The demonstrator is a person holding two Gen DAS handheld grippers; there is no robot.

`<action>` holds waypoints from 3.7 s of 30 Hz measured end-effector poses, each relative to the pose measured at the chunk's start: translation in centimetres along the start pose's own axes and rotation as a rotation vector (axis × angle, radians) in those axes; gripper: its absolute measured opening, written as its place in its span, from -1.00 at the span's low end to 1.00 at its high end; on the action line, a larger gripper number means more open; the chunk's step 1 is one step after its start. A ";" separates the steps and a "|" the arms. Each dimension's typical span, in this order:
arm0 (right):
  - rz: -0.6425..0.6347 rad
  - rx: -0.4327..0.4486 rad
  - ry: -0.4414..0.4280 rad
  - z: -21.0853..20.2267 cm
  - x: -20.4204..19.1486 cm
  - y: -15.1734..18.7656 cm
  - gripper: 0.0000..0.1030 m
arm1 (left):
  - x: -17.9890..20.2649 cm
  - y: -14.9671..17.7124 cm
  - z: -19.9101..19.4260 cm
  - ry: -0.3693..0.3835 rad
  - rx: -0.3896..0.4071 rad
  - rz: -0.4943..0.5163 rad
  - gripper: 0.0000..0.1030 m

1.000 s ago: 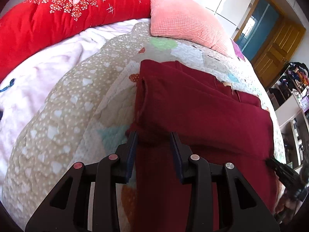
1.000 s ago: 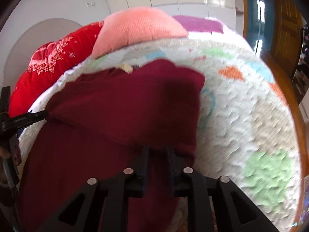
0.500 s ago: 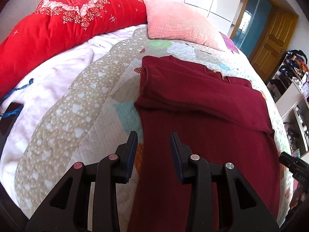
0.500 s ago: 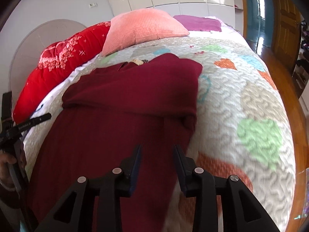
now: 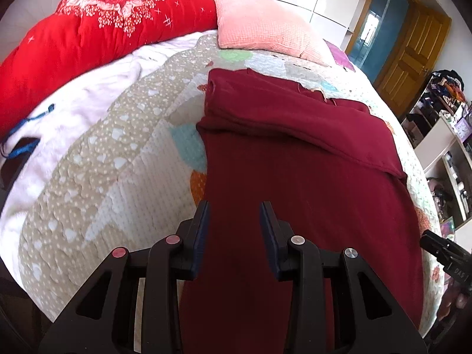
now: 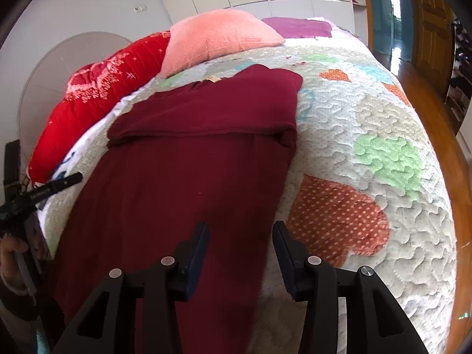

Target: Fold small clothes

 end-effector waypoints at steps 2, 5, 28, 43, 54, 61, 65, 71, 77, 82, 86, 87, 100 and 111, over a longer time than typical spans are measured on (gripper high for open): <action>0.001 -0.003 -0.010 0.0 -0.5 0.4 -0.15 | 0.0 0.6 0.0 0.010 -0.016 -0.005 -0.34; -0.007 -0.010 -0.008 0.1 -0.8 1.0 -0.15 | -0.2 1.7 0.0 0.029 -0.047 -0.026 0.05; 0.056 -0.036 -0.031 -0.3 -0.8 5.2 0.06 | -1.2 5.7 -1.1 0.019 -0.064 -0.063 0.24; 0.021 0.027 0.045 -1.5 0.8 5.4 -0.81 | -2.5 9.1 -3.5 0.102 -0.141 -0.077 0.24; 0.067 -0.146 -0.282 -5.2 -0.4 11.2 0.14 | -2.6 13.3 -5.0 0.144 -0.166 -0.024 0.38; 0.075 -0.170 -0.432 -5.5 -2.1 14.4 0.23 | -2.9 14.3 -5.5 0.185 -0.219 -0.056 0.39; 0.050 -0.167 -0.488 -5.4 -3.5 14.2 0.41 | -2.5 14.6 -5.4 0.176 -0.249 -0.010 0.39; 0.010 -0.166 -0.534 -4.4 -5.3 14.2 0.37 | -2.1 14.7 -5.2 0.125 -0.243 0.015 0.14; 0.099 -0.187 -0.631 -2.9 -5.7 13.8 -0.46 | -2.0 14.5 -5.6 0.176 -0.276 -0.016 -0.79; 0.090 -0.162 -0.680 -3.0 -7.1 11.8 -0.65 | -1.1 12.0 -6.9 0.256 -0.262 -0.024 -0.85; 0.089 -0.057 -0.742 -4.6 -7.9 7.8 -0.67 | -0.1 8.0 -8.5 0.336 -0.198 -0.036 -0.87; 0.086 -0.025 -0.754 -5.0 -8.0 6.4 -0.67 | -0.1 6.6 -8.5 0.348 -0.181 -0.044 -0.87; 0.257 0.205 -0.590 1.2 -0.6 -13.2 -0.73 | -0.1 -13.4 1.6 0.306 0.005 -0.155 -0.88; 0.359 0.100 -0.465 10.0 3.2 -20.8 -0.18 | -2.1 -17.8 9.7 0.329 -0.110 -0.287 -0.74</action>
Point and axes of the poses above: each gripper's, at about its wrist camera, not at the fingertips, and z roughly the way its jaws point, x to its right, y to its underside, the point moved 8 cm from there along z, roughly the way its jaws point, and after that the axes turned 2 degrees about -x, right-handed, at the moved point
